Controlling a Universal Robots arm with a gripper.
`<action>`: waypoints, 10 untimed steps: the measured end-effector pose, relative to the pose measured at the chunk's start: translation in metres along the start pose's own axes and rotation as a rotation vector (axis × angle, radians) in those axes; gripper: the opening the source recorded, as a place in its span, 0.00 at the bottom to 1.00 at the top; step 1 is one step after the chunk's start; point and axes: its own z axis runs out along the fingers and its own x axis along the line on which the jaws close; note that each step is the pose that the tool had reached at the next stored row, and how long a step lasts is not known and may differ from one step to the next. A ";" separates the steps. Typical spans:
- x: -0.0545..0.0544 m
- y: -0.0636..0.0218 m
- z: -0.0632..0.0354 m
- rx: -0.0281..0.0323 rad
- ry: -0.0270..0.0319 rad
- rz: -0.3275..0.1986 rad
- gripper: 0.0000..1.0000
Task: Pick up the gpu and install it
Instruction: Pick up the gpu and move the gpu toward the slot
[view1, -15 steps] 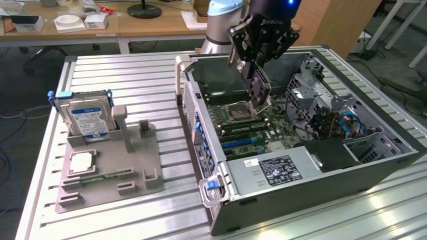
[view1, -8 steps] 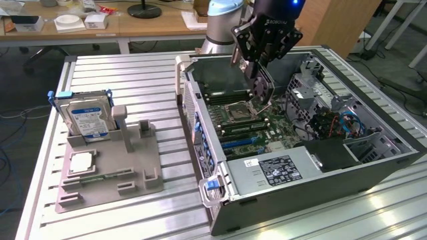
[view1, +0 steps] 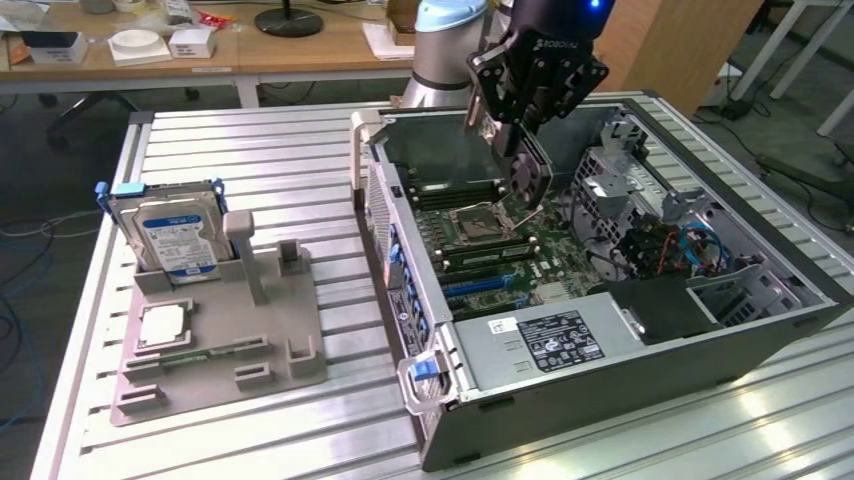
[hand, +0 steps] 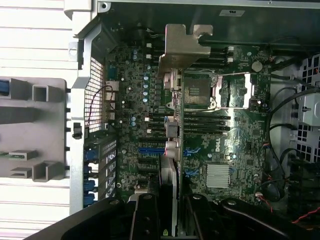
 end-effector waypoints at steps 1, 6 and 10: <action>0.000 0.0000 0.0000 0.0000 0.0000 0.000 0.26; 0.000 0.0000 0.0000 0.0000 0.0000 0.000 0.26; 0.000 0.0000 0.0000 0.0000 0.0000 0.000 0.26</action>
